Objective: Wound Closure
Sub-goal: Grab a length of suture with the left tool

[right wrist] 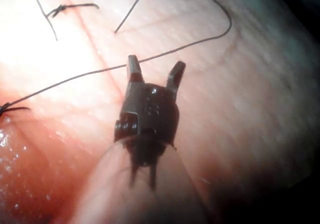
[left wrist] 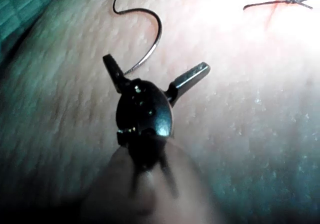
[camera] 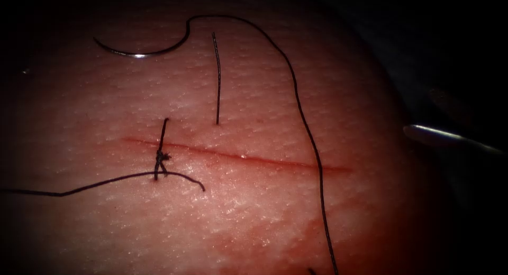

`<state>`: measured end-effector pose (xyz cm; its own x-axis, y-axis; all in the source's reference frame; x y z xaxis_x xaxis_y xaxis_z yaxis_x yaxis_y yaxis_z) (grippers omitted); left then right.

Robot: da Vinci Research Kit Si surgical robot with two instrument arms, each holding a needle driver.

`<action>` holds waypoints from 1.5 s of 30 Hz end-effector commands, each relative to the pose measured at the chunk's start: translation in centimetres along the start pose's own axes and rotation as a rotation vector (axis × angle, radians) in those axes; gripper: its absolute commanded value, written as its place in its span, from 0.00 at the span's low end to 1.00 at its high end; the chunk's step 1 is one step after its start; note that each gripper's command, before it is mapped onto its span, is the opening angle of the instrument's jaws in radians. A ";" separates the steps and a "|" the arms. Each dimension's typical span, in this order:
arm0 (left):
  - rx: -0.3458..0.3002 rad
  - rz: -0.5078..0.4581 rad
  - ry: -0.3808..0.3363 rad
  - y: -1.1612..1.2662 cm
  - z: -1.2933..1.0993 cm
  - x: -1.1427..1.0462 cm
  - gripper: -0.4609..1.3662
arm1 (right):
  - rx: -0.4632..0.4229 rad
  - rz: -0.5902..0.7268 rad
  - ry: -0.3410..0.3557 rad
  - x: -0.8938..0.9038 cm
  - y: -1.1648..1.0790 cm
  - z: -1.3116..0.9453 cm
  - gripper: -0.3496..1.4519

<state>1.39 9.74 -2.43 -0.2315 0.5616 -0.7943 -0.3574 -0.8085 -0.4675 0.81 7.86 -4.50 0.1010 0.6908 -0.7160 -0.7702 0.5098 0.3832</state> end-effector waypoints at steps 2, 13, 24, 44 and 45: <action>0.002 0.025 -0.003 0.10 -0.05 0.07 0.89 | 0.059 -0.039 0.000 0.08 -0.08 0.05 0.99; -0.016 0.170 -0.061 0.83 0.33 0.24 0.70 | 0.250 -0.278 0.017 0.45 -0.55 0.46 0.93; -0.137 0.307 -0.027 1.31 0.72 0.23 0.65 | 0.390 -0.261 0.028 0.41 -0.81 0.67 0.88; -0.224 0.342 0.155 2.13 0.74 0.61 0.64 | 0.415 -0.298 -0.022 -0.10 -0.88 0.71 0.86; -0.229 0.342 0.162 2.16 0.74 0.62 0.64 | 0.416 -0.300 -0.026 -0.11 -0.88 0.71 0.86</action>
<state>-0.22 8.47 -3.68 -0.1472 0.2356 -0.9606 -0.0664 -0.9714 -0.2281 1.93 7.66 -4.31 0.3013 0.4915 -0.8171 -0.3917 0.8451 0.3639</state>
